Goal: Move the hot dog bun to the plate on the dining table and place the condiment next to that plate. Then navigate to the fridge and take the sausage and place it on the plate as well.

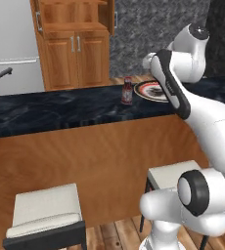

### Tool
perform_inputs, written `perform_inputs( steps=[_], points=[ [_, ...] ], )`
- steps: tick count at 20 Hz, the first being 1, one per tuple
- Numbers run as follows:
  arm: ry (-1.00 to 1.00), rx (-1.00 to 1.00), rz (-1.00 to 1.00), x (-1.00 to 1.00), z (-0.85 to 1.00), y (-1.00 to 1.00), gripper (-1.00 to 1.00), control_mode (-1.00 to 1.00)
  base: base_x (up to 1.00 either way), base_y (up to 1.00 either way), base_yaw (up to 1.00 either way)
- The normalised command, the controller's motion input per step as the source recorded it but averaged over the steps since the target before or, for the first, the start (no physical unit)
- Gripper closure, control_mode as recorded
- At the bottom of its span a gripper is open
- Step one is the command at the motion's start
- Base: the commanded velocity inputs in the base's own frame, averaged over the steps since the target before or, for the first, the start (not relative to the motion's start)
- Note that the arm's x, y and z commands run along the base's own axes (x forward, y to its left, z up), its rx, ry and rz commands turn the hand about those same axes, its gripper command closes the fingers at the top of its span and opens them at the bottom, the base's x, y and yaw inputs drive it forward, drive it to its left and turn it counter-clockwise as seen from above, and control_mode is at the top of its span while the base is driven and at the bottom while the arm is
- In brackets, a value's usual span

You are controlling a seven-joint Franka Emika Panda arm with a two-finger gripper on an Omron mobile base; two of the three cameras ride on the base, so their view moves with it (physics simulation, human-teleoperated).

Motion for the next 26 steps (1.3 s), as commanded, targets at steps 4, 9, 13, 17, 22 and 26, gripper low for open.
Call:
perform_inputs(
  steps=[4,9,13,17,22,26],
  points=[
    [0.52,-0.15,0.00,-0.73,-0.94,-0.03,-1.00,-1.00,0.00,0.00,0.00],
    [0.25,-0.04,0.00,-0.86,-0.98,0.00,-1.00,-1.00,0.00,0.00,0.00],
    [0.01,0.00,0.00,-0.81,-0.56,0.00,-1.00,-1.00,0.00,0.00,0.00],
    [0.00,0.00,0.00,-0.58,-0.28,0.00,-1.00,-1.00,0.00,0.00,0.00],
    [0.00,0.00,0.00,-0.10,-0.04,0.00,-1.00,1.00,-0.52,-0.16,0.00],
    [0.00,0.00,0.00,0.00,0.00,0.00,-1.00,1.00,-0.42,-0.96,-0.05]
  ],
)
